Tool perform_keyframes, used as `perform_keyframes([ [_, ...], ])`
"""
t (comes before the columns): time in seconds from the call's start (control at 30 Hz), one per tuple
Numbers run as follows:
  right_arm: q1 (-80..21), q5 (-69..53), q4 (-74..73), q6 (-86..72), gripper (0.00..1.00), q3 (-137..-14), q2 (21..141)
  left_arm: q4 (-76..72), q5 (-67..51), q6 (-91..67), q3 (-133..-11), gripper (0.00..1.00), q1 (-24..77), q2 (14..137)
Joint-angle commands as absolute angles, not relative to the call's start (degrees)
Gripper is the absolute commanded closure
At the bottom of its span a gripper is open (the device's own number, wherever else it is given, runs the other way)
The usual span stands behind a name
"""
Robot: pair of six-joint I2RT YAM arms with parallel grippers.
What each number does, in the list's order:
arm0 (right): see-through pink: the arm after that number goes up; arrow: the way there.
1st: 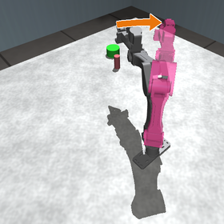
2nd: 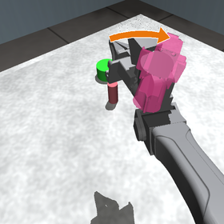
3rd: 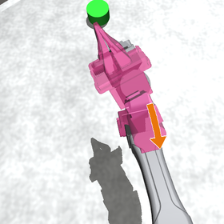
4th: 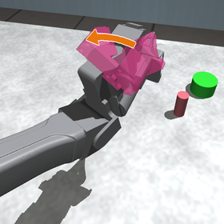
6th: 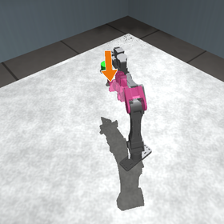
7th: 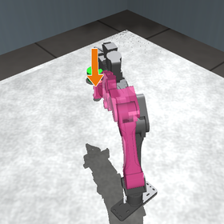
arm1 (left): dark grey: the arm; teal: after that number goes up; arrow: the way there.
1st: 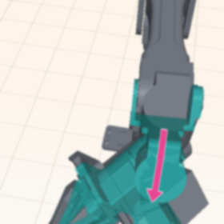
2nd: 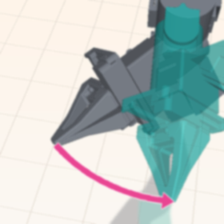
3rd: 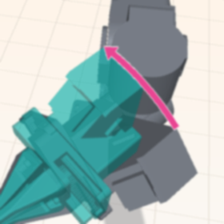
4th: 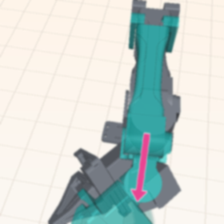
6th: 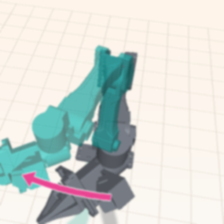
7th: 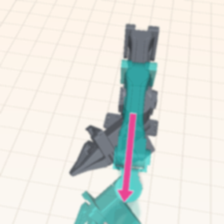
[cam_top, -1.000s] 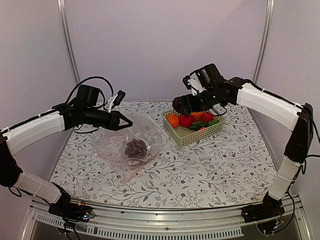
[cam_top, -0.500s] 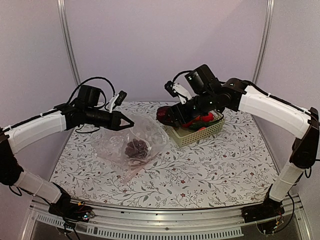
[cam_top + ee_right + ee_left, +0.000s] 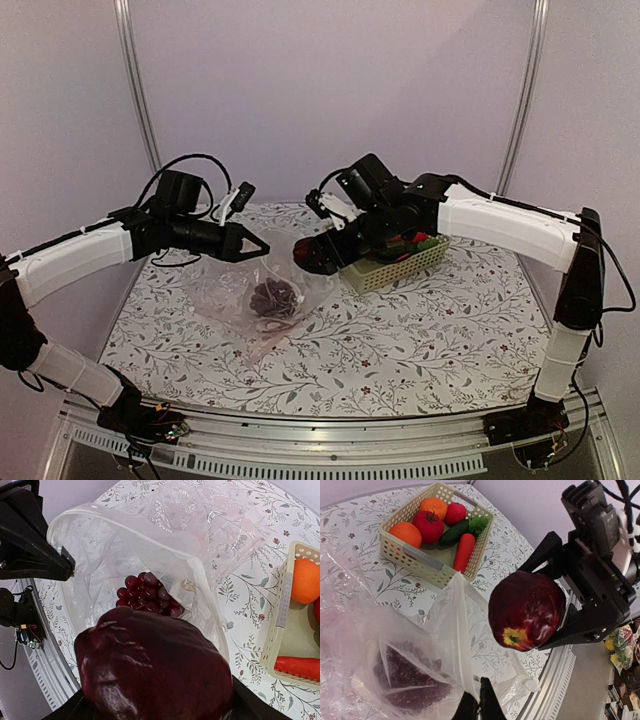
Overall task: Place the food in the zip-top bag and seal the zipper
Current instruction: Place the fake fruit in the zipper food storage bag.
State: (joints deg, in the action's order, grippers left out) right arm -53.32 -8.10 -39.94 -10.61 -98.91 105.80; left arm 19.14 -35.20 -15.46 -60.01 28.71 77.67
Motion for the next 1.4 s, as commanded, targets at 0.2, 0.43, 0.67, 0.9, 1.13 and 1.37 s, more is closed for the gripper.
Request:
perform_keyframes([
  [0.2,-55.6,-9.4,-38.1,-13.2,0.39,-103.7,113.1,18.3,-36.6,-14.4,-59.7,1.0,29.4,77.9],
  [0.43,-56.2,-9.7,-35.8,-17.2,0.39,-106.4,119.4,18.3,-37.3,-13.9,-59.7,1.0,30.2,77.5],
  [0.67,-56.2,-3.6,-35.6,-19.3,0.38,-107.9,122.9,18.3,-38.2,-13.3,-59.8,1.0,30.9,77.1],
  [0.9,-55.9,5.5,-38.0,-21.0,0.36,-108.1,125.2,18.2,-38.5,-13.0,-59.7,1.0,31.0,76.4],
  [1.13,-54.1,7.2,-39.3,-23.5,0.33,-107.1,125.4,18.3,-38.5,-12.9,-59.7,1.0,31.0,76.0],
  [1.37,-54.0,2.9,-37.8,-21.6,0.2,-106.4,124.2,18.2,-38.7,-12.9,-59.7,1.0,31.0,76.4],
])
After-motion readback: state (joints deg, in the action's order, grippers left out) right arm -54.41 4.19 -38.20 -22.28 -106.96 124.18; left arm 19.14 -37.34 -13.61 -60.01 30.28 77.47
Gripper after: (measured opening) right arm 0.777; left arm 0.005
